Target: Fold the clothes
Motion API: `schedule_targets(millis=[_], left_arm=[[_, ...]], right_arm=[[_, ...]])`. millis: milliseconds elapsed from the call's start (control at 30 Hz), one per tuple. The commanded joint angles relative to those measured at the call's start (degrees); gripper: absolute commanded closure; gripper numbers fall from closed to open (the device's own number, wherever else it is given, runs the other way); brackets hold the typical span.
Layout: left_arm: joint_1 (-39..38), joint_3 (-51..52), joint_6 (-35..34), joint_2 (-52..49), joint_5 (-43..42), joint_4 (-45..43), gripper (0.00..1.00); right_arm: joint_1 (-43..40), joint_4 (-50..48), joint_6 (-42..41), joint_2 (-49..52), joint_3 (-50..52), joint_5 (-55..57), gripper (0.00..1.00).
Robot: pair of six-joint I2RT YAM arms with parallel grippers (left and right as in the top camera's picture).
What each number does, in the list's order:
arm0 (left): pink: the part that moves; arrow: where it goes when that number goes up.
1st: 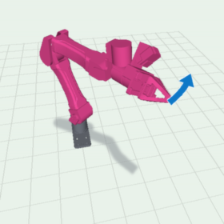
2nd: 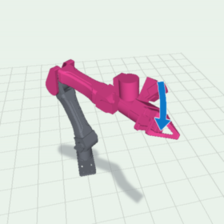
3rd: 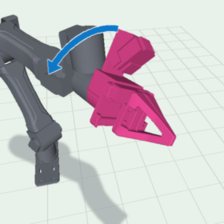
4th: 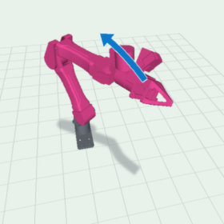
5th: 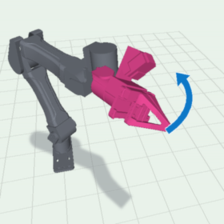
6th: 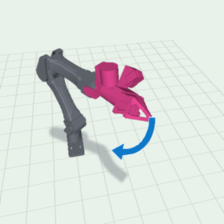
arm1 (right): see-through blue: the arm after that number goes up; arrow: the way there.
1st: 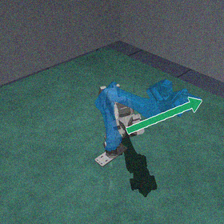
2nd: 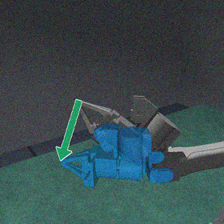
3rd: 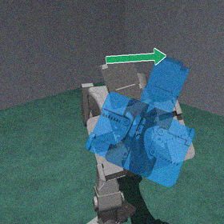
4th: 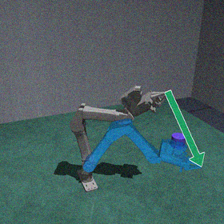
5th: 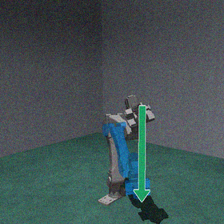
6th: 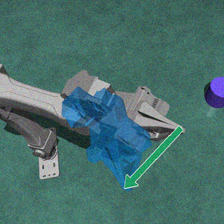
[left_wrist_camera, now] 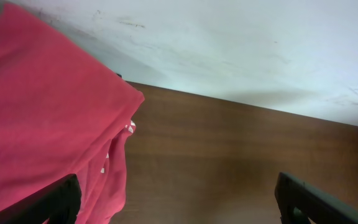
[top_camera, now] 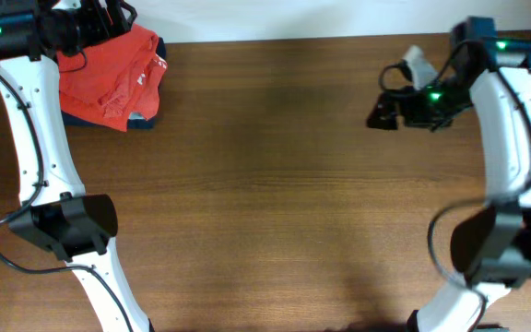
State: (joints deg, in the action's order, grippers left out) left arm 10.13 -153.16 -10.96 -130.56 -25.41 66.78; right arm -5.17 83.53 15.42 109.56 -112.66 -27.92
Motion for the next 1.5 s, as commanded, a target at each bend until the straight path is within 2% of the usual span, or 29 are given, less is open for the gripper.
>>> schedule_targets(millis=[0, 167, 233, 367, 733, 867, 1000, 1167, 1267, 1467], left_arm=[[0.0, 0.2, 0.1, -0.6, 0.4, 0.1, 0.01], [0.0, 0.2, 0.1, -0.6, 0.4, 0.1, 0.01], [0.0, 0.2, 0.1, -0.6, 0.4, 0.1, 0.00], [0.0, 0.2, 0.1, -0.6, 0.4, 0.1, 0.01], [0.0, 0.2, 0.1, -0.6, 0.4, 0.1, 0.01], [0.0, 0.2, 0.1, -0.6, 0.4, 0.1, 0.01], [0.0, 0.2, 0.1, -0.6, 0.4, 0.1, 0.01], [0.0, 0.2, 0.1, -0.6, 0.4, 0.1, 0.01], [0.0, 0.2, 0.1, -0.6, 0.4, 0.1, 0.00], [0.0, 0.2, 0.1, -0.6, 0.4, 0.1, 0.01]], right_arm=[[4.6, 0.0, 0.2, -9.5, -0.7, 0.1, 0.01], [11.7, 0.0, 0.5, -20.7, -0.7, 0.3, 0.01], [14.0, -0.3, 3.3, -25.4, -0.7, 4.6, 0.01], [18.1, -4.0, 3.3, -36.4, -0.7, 9.0, 0.01], [19.5, -6.4, 1.7, -60.1, -0.3, 8.3, 0.01], [19.5, -6.2, 1.7, -69.6, 3.2, 9.2, 0.01], [19.3, -6.7, 1.7, -77.7, 10.3, 9.7, 0.01], [17.7, -12.6, 1.7, -87.1, 24.2, 11.9, 0.01], [16.7, -18.4, 1.7, -92.1, 34.5, 13.3, 0.01], [16.4, -36.2, 0.2, -101.6, 57.5, 13.6, 0.01]])
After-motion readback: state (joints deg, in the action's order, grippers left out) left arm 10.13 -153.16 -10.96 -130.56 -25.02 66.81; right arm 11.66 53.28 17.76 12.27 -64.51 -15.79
